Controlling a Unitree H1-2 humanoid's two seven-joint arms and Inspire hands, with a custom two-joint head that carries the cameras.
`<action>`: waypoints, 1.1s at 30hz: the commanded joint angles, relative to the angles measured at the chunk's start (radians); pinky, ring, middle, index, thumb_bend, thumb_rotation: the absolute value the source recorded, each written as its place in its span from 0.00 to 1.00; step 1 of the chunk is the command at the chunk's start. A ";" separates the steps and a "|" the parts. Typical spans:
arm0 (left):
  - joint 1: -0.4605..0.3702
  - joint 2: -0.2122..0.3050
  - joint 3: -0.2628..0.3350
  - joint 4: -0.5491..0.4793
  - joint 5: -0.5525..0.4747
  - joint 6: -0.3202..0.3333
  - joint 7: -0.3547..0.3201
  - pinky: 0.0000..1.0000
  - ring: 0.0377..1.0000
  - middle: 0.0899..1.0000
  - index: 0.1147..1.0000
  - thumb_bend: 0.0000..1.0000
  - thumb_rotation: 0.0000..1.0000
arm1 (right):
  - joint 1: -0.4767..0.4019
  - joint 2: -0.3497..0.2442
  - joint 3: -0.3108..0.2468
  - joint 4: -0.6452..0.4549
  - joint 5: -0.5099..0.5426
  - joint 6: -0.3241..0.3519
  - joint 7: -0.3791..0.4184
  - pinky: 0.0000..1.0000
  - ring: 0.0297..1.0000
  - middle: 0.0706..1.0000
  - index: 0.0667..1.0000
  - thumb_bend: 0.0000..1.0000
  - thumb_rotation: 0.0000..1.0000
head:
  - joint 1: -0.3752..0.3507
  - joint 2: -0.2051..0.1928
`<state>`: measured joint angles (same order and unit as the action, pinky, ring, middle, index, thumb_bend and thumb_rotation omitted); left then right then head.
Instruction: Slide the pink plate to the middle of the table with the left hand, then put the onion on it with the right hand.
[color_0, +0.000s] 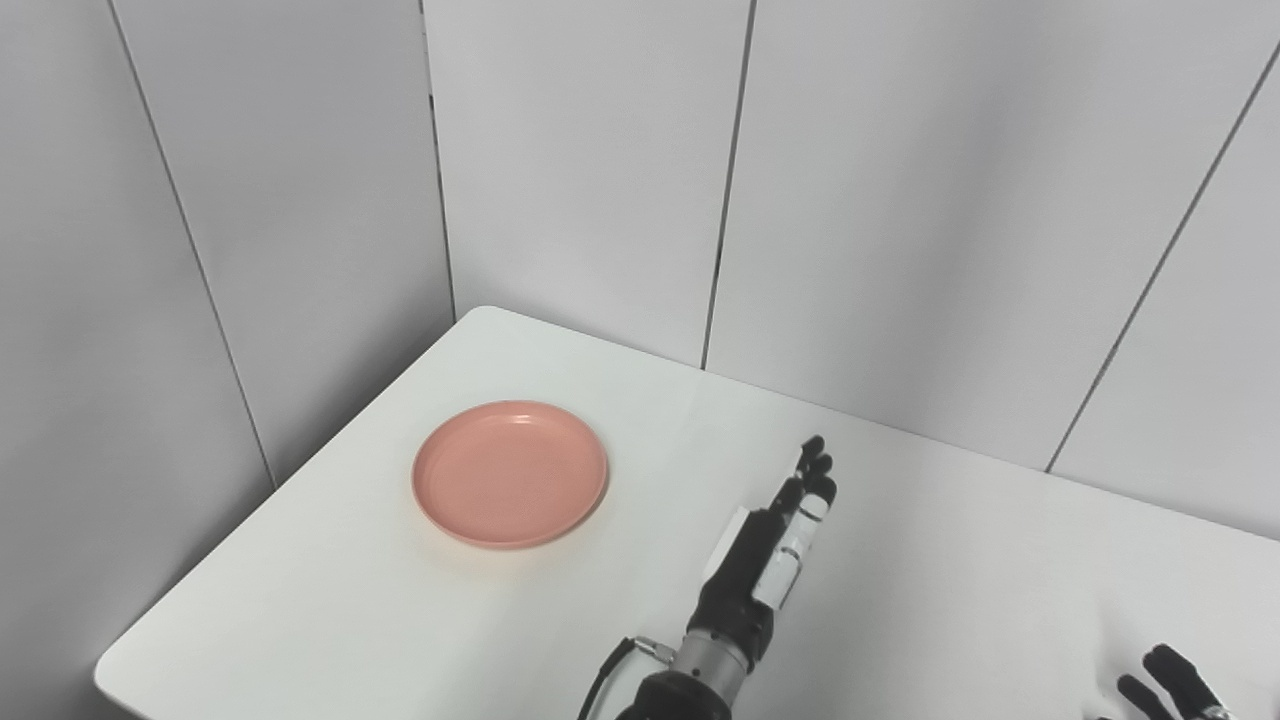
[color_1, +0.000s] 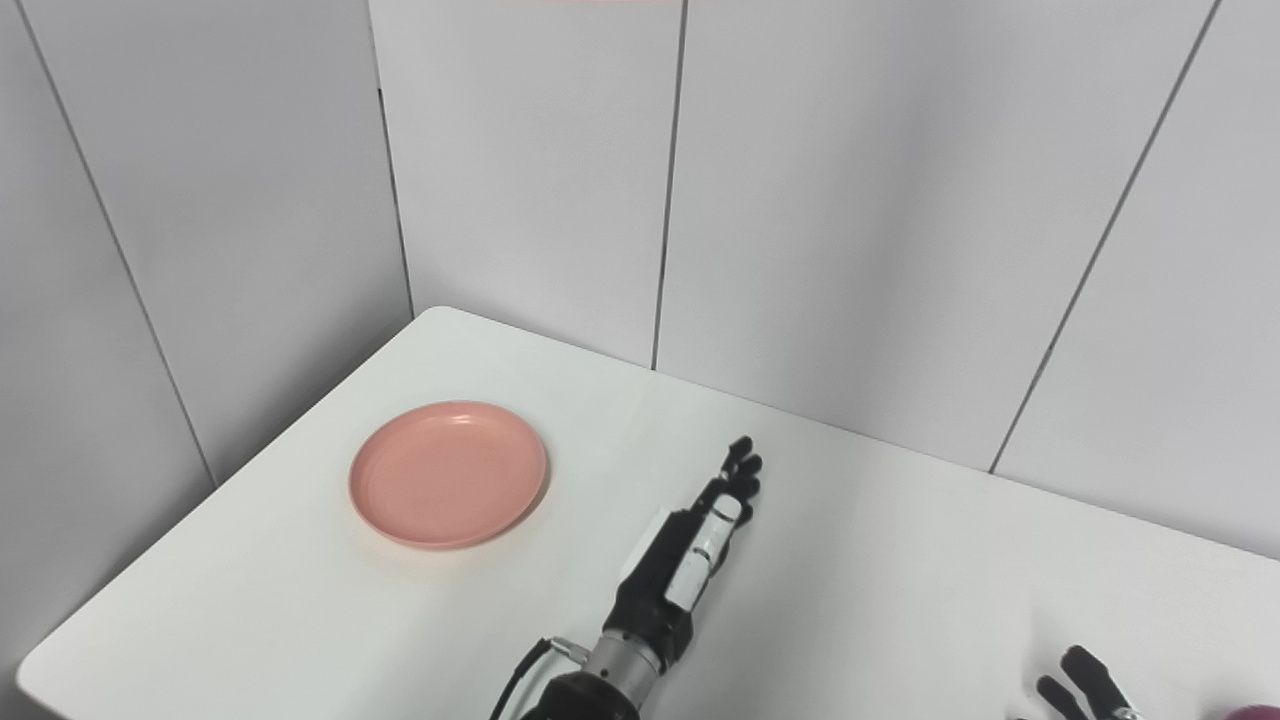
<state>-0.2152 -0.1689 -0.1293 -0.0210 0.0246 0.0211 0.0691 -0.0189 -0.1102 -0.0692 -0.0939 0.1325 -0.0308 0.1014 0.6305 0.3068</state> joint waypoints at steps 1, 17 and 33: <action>-0.040 -0.008 0.006 -0.037 0.001 -0.048 -0.003 0.98 1.00 1.00 1.00 0.44 1.00 | 0.017 0.002 -0.003 0.027 0.005 -0.041 0.003 0.65 0.84 0.88 0.83 0.24 0.94 | 0.000 0.001; -0.074 0.052 0.088 -0.112 -0.012 -0.011 0.001 1.00 1.00 1.00 1.00 0.49 1.00 | 0.010 -0.002 -0.004 0.037 0.004 -0.049 0.008 0.66 0.86 0.90 0.84 0.26 0.96 | 0.005 -0.001; -0.104 0.123 0.233 -0.091 -0.086 -0.003 0.013 1.00 1.00 1.00 1.00 0.45 1.00 | 0.002 -0.009 -0.008 0.054 0.024 -0.063 0.018 0.63 0.85 0.89 0.83 0.26 0.91 | 0.007 -0.006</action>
<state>-0.2777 -0.0600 0.0948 -0.0918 -0.0539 0.0333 0.0727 -0.0308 -0.1154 -0.0737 -0.0801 0.1473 -0.0429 0.1087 0.6366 0.3007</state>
